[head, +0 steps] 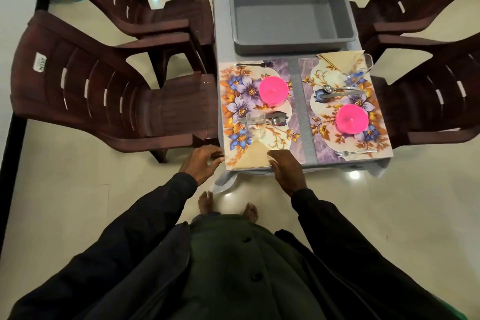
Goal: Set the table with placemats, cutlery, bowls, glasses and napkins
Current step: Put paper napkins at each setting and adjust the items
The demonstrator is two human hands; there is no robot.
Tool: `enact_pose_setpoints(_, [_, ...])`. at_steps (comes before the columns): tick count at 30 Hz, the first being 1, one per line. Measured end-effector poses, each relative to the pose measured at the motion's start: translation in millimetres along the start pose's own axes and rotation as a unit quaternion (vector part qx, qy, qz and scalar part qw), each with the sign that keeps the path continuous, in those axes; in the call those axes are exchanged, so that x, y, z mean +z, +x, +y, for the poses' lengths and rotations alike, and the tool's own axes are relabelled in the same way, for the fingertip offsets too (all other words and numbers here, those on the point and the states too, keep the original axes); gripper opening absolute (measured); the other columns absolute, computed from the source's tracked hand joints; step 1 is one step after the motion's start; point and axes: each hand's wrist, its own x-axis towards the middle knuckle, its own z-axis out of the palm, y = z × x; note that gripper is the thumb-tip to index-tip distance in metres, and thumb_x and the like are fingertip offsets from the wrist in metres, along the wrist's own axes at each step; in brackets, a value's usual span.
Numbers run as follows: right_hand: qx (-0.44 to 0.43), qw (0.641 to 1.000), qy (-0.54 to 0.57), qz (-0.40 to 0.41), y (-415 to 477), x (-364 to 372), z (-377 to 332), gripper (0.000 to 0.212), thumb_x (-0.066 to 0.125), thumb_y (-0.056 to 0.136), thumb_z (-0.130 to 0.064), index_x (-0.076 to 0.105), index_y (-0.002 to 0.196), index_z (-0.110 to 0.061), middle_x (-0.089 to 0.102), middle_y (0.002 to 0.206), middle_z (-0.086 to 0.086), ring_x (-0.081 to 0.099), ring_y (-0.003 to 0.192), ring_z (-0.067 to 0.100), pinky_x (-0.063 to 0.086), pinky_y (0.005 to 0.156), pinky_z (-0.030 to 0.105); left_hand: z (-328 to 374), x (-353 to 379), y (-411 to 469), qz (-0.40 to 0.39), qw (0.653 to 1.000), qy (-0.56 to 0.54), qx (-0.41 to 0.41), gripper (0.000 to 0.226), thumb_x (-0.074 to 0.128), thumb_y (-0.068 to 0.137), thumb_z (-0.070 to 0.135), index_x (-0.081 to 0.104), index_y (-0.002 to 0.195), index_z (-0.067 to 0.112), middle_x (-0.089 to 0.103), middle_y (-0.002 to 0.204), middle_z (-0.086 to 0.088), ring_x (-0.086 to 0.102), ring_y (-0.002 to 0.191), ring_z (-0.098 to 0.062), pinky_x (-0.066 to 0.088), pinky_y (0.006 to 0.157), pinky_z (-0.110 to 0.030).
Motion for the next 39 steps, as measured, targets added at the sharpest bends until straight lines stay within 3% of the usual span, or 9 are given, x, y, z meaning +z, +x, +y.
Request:
enact_pose_setpoints(6, [0.011, 1.0, -0.009, -0.018, 2.0, 3.8, -7.1, 0.033, 0.067, 0.095, -0.01, 0.066, 0.128, -0.006, 0.067, 0.127, 0.014, 0.062, 0.118, 0.031, 0.054, 0.099, 0.044, -6.9, -1.2, 5.0, -0.017, 1.0, 0.006, 0.013, 0.029, 0.069, 0.096, 0.025, 0.07, 0.12, 0.008, 0.07, 0.116, -0.009, 0.064, 0.103, -0.02, 0.048, 0.085, -0.027])
enact_pose_setpoints(10, [0.012, 0.999, -0.018, -0.025, 1.8, 9.0, -9.5, 0.035, 0.068, 0.094, -0.008, 0.066, 0.128, -0.005, 0.067, 0.128, 0.015, 0.062, 0.119, 0.032, 0.054, 0.099, 0.045, -9.9, 1.3, 13.1, -0.035, 0.999, 0.004, 0.015, 0.03, 0.068, 0.097, 0.026, 0.069, 0.121, 0.008, 0.07, 0.117, -0.008, 0.064, 0.102, -0.019, 0.051, 0.085, -0.028])
enact_pose_setpoints(15, [-0.011, 0.999, -0.033, -0.02, 8.2, 11.9, -14.5, 0.035, 0.072, 0.09, -0.003, 0.068, 0.124, -0.003, 0.067, 0.127, 0.015, 0.063, 0.117, 0.034, 0.054, 0.096, 0.044, -7.3, 0.0, 27.2, -0.017, 0.999, -0.026, 0.015, 0.038, 0.074, 0.092, 0.026, 0.066, 0.127, 0.013, 0.071, 0.114, -0.005, 0.066, 0.094, -0.021, 0.06, 0.082, -0.046])
enact_pose_setpoints(21, [-0.021, 0.997, -0.062, -0.048, 18.2, 22.2, -10.4, 0.039, 0.075, 0.088, -0.006, 0.067, 0.127, -0.008, 0.065, 0.135, 0.011, 0.059, 0.124, 0.032, 0.054, 0.096, 0.043, 22.8, -0.2, 65.6, -0.003, 0.995, -0.098, 0.026, 0.063, 0.083, 0.085, 0.023, 0.053, 0.14, 0.013, 0.06, 0.136, -0.007, 0.06, 0.116, -0.021, 0.053, 0.098, -0.037])
enact_pose_setpoints(26, [-0.025, 0.995, -0.073, -0.066, 14.3, 39.1, -1.1, 0.036, 0.074, 0.09, -0.006, 0.068, 0.124, -0.011, 0.062, 0.139, 0.011, 0.056, 0.128, 0.033, 0.055, 0.097, 0.044, 37.8, 4.6, 97.5, -0.047, 0.991, -0.124, 0.022, 0.077, 0.083, 0.084, 0.022, 0.044, 0.15, 0.018, 0.047, 0.153, -0.009, 0.051, 0.133, -0.026, 0.047, 0.109, -0.044])
enact_pose_setpoints(29, [-0.028, 0.995, -0.076, -0.061, 10.9, 48.3, 2.4, 0.035, 0.071, 0.091, -0.004, 0.068, 0.125, -0.012, 0.06, 0.142, 0.011, 0.052, 0.131, 0.033, 0.052, 0.099, 0.044, 36.3, 4.7, 110.2, -0.06, 0.988, -0.141, 0.021, 0.077, 0.085, 0.082, 0.02, 0.048, 0.149, 0.018, 0.05, 0.15, -0.008, 0.052, 0.133, -0.028, 0.05, 0.108, -0.05])
enact_pose_setpoints(33, [-0.028, 0.995, -0.074, -0.057, 11.0, 56.0, 2.1, 0.035, 0.07, 0.092, -0.005, 0.067, 0.126, -0.012, 0.059, 0.143, 0.01, 0.051, 0.132, 0.033, 0.051, 0.1, 0.045, 38.0, 2.6, 121.8, -0.046, 0.989, -0.135, 0.027, 0.072, 0.088, 0.079, 0.018, 0.054, 0.143, 0.015, 0.057, 0.142, -0.008, 0.057, 0.123, -0.019, 0.052, 0.106, -0.043])
enact_pose_setpoints(39, [-0.043, 0.994, -0.065, -0.073, 16.1, 64.8, -4.9, 0.04, 0.072, 0.091, -0.007, 0.065, 0.13, -0.014, 0.058, 0.144, 0.011, 0.051, 0.133, 0.036, 0.05, 0.103, 0.049, 42.9, 4.2, 129.9, -0.068, 0.988, -0.138, 0.024, 0.067, 0.088, 0.079, 0.021, 0.057, 0.138, 0.012, 0.06, 0.138, -0.01, 0.06, 0.121, -0.025, 0.052, 0.105, -0.045])
